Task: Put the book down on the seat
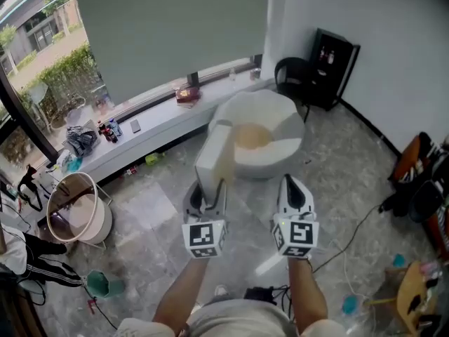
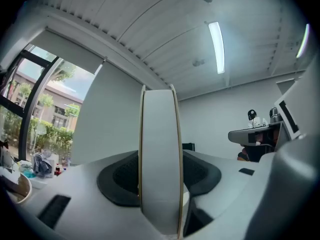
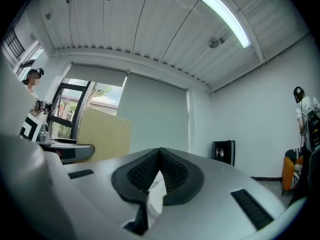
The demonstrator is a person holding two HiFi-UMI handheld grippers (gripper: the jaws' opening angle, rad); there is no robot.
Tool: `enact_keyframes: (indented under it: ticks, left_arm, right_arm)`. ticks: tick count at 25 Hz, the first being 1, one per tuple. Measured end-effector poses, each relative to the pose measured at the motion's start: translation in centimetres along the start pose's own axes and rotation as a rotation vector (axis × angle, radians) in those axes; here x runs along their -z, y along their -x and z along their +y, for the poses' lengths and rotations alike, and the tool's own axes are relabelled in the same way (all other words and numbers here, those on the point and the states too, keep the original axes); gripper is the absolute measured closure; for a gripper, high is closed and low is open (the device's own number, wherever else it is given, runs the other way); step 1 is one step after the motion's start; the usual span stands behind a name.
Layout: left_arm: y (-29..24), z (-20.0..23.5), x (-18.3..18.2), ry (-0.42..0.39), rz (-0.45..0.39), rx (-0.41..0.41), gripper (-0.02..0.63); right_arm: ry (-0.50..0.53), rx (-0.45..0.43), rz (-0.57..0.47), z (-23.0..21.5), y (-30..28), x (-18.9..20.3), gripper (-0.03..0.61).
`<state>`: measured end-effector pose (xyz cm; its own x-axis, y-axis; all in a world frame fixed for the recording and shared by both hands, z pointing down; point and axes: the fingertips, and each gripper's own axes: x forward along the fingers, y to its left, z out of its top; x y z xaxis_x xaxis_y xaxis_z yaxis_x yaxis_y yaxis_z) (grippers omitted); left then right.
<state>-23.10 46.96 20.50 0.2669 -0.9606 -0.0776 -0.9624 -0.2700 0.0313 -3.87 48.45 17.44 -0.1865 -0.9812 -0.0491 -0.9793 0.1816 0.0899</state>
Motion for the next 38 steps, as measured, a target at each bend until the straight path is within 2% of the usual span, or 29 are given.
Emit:
enact_keyframes:
  ticks: [7, 14, 21, 29, 38]
  left_arm:
    - [-0.5, 1.3, 0.7, 0.003, 0.008, 0.033, 0.385]
    - [-2.9, 1.0, 1.5, 0.013, 0.013, 0.036, 0.385]
    - [-8.3, -0.2, 1.6, 0.018, 0.002, 0.019, 0.385]
    - [-15.5, -3.8, 1.2, 0.007, -0.004, 0.011, 0.385]
    - [-20.5, -6.9, 2.2, 0.015, 0.005, 0.014, 0.385]
  right_arm:
    - [-0.035, 0.009, 0.023, 1.3, -0.8, 1.1, 0.575]
    - [-0.063, 0.020, 0.032, -0.6, -2.6, 2.3, 0.574]
    - [-0.082, 0.014, 0.025, -4.4, -7.0, 3.3, 0.574]
    - [-0.091, -0.003, 0.028, -10.6, -12.0, 3.9, 0.574]
    - [-0.102, 0.000, 0.046, -15.7, -14.9, 5.4, 0.574]
